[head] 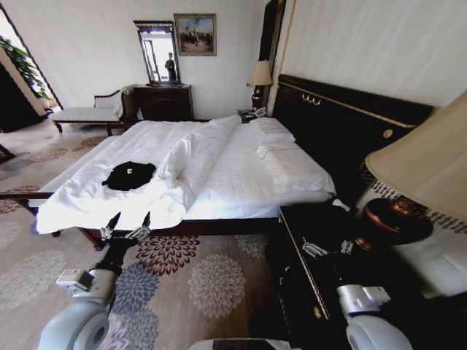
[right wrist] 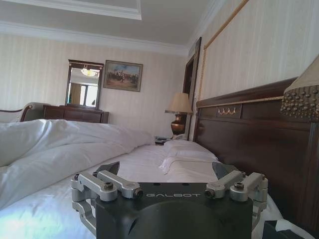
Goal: Fold the clothes on the bed.
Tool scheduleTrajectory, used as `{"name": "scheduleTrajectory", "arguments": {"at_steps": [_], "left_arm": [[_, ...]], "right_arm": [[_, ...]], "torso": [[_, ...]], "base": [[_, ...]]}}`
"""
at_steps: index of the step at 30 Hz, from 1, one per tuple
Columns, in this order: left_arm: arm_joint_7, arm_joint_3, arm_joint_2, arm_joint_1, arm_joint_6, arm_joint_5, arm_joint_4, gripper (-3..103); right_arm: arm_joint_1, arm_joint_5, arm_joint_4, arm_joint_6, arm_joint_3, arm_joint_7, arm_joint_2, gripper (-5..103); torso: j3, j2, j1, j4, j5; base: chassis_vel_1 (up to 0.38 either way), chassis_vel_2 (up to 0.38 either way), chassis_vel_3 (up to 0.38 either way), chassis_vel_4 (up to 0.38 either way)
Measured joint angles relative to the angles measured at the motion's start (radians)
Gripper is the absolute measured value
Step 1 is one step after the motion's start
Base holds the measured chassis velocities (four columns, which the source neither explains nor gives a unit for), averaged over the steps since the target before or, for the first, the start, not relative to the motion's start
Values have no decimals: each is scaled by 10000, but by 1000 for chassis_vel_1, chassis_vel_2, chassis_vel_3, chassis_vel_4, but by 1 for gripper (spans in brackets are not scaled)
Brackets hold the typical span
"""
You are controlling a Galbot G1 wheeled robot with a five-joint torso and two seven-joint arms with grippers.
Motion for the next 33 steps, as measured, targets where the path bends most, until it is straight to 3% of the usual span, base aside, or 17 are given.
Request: {"name": "scheduleTrajectory", "arguments": {"at_steps": [33], "left_arm": [[52,66,-38,62,-21,39,80,98]], "right_arm": [[94,-263,-238,-49,-293,-3,281,100]], "torso": [[0,0,-1,0,0]], "base": [[-111,108,107,-114]]}}
